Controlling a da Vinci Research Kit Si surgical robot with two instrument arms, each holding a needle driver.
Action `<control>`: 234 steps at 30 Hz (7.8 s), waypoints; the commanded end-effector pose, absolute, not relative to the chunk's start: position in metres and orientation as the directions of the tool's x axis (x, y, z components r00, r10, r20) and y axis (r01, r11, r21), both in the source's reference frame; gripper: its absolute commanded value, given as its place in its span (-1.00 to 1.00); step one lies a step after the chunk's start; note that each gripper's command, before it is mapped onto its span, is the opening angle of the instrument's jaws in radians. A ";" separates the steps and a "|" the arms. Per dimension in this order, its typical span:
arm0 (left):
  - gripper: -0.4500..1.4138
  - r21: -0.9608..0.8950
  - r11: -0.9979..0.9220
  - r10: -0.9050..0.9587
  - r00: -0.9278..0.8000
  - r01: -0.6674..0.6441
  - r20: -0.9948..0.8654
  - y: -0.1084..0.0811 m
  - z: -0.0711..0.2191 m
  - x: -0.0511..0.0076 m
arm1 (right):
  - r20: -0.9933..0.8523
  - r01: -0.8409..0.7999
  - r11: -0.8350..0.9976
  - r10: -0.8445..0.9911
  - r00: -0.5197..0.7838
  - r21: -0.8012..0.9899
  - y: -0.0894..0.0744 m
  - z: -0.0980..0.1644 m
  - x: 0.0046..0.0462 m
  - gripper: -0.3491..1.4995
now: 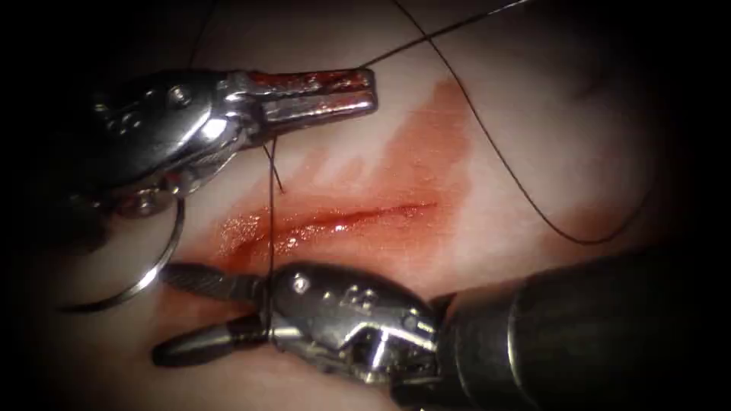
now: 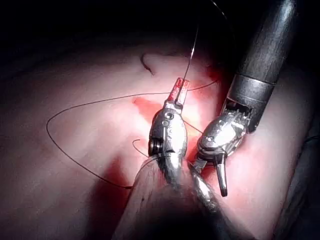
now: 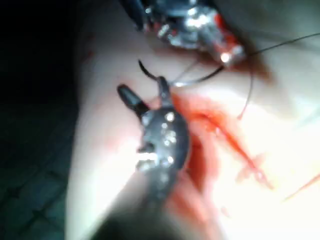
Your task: Wound Closure
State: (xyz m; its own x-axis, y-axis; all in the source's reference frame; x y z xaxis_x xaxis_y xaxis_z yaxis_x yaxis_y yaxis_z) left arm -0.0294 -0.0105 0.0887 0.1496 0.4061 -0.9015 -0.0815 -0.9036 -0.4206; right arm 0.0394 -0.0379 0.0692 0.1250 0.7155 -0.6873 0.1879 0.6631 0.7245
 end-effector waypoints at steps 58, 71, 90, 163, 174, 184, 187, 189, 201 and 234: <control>-1.00 -0.415 -0.894 0.370 0.246 -0.170 -0.896 -0.019 0.097 -0.0236 | -0.552 0.237 0.594 0.803 -0.223 0.769 -0.034 0.068 0.0353 -0.15; -1.00 -0.463 -0.860 0.380 0.337 -0.214 -0.861 -0.020 0.094 -0.0231 | -0.554 0.212 0.598 0.799 -0.235 0.773 -0.033 0.069 0.0339 -0.22; -1.00 -0.497 -0.849 0.409 0.375 -0.179 -0.832 -0.024 0.092 -0.0238 | -0.555 0.162 0.601 0.791 -0.257 0.782 -0.032 0.069 0.0336 -0.24; -1.00 -0.490 -0.861 0.427 0.327 -0.139 -0.843 -0.022 0.092 -0.0279 | -0.674 -0.401 0.658 0.728 0.124 0.637 -0.031 0.079 0.0364 -1.00; -1.00 -0.525 -0.836 0.461 0.314 -0.160 -0.830 -0.019 0.091 -0.0245 | -0.708 -0.413 0.693 0.691 0.145 0.591 -0.031 0.076 0.0343 -1.00; -1.00 -0.523 -0.829 0.467 0.271 -0.197 -0.842 -0.016 0.092 -0.0228 | -0.732 -0.373 0.734 0.658 0.179 0.568 -0.031 0.076 0.0342 -1.00; -1.00 -0.525 -0.826 0.473 0.255 -0.204 -0.843 -0.014 0.093 -0.0227 | -0.732 -0.362 0.734 0.659 0.172 0.575 -0.031 0.075 0.0342 -1.00; -1.00 -0.528 -0.822 0.479 0.242 -0.212 -0.844 -0.012 0.093 -0.0226 | -0.735 -0.357 0.736 0.657 0.169 0.575 -0.031 0.074 0.0341 -1.00; -1.00 -0.466 -0.842 0.453 0.114 -0.272 -0.884 -0.001 0.095 -0.0241 | -0.746 -0.388 0.747 0.638 0.189 0.540 -0.035 0.073 0.0336 -1.00; -1.00 -0.267 -0.907 0.315 -0.102 -0.324 -0.944 0.011 0.095 -0.0283 | -0.705 -0.339 0.745 0.660 0.257 0.574 -0.045 0.072 0.0314 -1.00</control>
